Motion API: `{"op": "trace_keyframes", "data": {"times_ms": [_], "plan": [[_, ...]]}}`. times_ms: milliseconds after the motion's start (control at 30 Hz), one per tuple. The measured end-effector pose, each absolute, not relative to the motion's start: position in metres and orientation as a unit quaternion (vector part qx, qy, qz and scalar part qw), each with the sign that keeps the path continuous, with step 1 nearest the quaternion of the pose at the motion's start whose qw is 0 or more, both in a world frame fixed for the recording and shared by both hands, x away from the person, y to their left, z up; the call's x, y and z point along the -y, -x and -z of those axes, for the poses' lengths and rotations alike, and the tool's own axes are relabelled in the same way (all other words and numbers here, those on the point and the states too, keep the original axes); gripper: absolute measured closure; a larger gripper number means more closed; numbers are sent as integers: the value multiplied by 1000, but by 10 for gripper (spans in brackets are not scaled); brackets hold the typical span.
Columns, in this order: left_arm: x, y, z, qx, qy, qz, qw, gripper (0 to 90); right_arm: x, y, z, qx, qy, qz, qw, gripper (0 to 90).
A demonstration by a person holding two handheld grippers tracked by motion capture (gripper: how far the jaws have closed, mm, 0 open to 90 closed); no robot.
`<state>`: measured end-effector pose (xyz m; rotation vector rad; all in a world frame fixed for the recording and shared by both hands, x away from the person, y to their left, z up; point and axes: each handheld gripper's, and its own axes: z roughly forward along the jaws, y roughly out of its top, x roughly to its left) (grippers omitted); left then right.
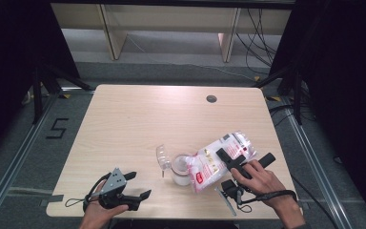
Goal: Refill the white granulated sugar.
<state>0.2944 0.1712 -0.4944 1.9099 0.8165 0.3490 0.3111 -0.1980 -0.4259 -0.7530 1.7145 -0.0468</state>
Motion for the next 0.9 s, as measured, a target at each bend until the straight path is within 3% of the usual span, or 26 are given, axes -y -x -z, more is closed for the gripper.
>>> {"op": "trace_keyframes", "data": {"times_ms": [900], "plan": [[-171,-294,494,-336,-788,-145,495,162,202,-315,426,-754,309,-10,580,714]]}}
